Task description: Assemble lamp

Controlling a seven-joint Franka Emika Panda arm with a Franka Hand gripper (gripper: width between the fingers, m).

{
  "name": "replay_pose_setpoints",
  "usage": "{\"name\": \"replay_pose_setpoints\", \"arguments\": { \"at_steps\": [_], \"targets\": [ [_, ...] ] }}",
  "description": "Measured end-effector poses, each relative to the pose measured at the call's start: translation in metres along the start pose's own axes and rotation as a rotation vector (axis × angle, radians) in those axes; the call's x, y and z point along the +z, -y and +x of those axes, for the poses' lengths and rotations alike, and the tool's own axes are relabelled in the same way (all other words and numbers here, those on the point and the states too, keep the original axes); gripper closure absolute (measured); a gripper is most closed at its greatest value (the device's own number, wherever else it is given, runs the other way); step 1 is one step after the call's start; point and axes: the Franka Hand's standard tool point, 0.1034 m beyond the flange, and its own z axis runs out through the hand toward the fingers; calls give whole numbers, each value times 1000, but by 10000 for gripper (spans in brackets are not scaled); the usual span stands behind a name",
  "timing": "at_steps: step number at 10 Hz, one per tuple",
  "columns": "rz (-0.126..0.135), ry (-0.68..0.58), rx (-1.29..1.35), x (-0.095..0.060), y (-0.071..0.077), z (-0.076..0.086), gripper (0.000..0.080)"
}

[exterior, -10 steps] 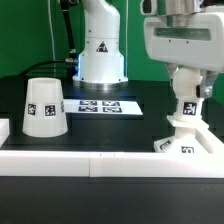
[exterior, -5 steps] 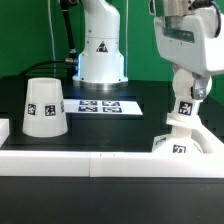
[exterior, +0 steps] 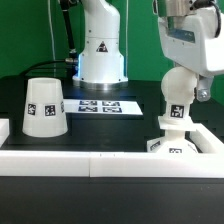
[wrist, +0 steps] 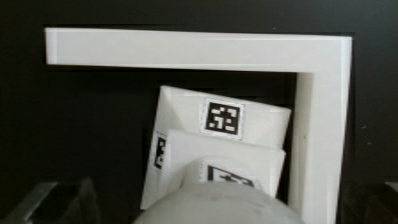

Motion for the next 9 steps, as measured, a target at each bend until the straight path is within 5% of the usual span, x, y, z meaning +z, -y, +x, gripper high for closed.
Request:
{"name": "replay_pose_setpoints", "arguments": {
  "at_steps": [3,4,7,9],
  "targets": [
    [7,-2,-155,-12,-6,-12,101],
    [0,-18,-260,-19,-20,-22,101],
    [39,-82,-472,-22,-73,-25,101],
    [44,-84,-470,-19,-77,-24,101]
  ]
}}
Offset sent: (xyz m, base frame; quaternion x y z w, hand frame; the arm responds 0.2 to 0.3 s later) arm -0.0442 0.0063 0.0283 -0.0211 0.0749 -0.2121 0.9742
